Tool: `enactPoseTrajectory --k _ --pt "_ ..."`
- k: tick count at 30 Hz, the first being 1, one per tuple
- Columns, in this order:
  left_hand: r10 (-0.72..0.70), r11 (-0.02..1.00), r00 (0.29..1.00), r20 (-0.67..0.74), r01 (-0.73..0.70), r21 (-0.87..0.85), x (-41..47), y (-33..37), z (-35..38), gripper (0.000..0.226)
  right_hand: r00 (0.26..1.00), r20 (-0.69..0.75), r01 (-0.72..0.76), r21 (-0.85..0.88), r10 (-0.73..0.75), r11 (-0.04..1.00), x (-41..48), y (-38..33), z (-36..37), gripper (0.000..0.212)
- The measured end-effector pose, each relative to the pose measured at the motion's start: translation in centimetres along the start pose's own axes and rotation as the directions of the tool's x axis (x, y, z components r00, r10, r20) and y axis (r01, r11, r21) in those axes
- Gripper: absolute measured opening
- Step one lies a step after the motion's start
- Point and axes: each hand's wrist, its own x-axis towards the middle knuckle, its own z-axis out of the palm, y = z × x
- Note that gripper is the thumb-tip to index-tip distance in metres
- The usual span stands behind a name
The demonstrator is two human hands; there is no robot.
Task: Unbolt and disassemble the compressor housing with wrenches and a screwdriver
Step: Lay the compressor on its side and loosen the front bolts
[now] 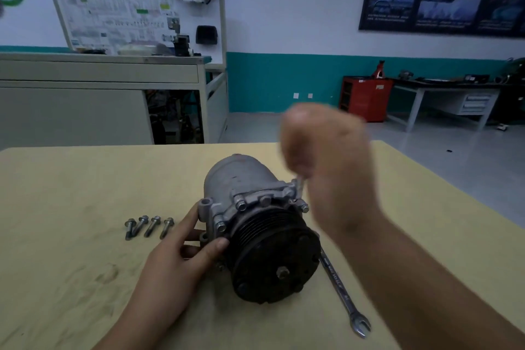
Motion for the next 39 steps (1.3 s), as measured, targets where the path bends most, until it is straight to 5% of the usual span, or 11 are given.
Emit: enactPoseTrajectory --k 2,4,9,14,29,35,39 --pt "0.024 1.0 1.0 -0.002 -0.024 0.013 0.0 0.1 0.0 0.056 0.945 -0.223 -0.119 0.453 0.241 0.884 0.4 1.0 -4.0 0.03" --pt "0.012 1.0 1.0 -0.019 -0.013 -0.023 0.0 0.5 0.0 0.054 0.836 -0.338 -0.087 0.694 0.431 0.714 -0.1 2.6 -7.2 0.026" --pt "-0.021 1.0 1.0 -0.017 0.021 -0.008 -0.2 1.0 -0.1 0.05 0.579 -0.424 0.029 0.864 0.696 0.502 -2.8 7.0 -9.6 0.021" --pt "-0.011 1.0 1.0 -0.021 0.011 0.011 -0.3 0.7 -0.2 0.05 0.435 -0.35 0.151 0.937 0.83 0.317 -3.8 9.9 -9.8 0.024" --pt "-0.01 1.0 1.0 -0.02 0.011 0.007 0.3 -0.4 0.1 0.052 0.308 -0.295 0.176 0.952 0.905 0.25 -2.4 11.2 -8.6 0.022" --pt "0.01 0.999 1.0 -0.029 -0.012 -0.047 0.0 -0.1 0.4 0.052 0.353 -0.331 0.08 0.942 0.875 0.325 -1.0 10.6 -8.6 0.046" --pt "0.024 0.998 0.999 -0.035 -0.026 -0.05 -0.1 0.1 0.6 0.052 0.385 -0.371 0.09 0.926 0.845 0.366 -1.3 10.2 -8.4 0.043"
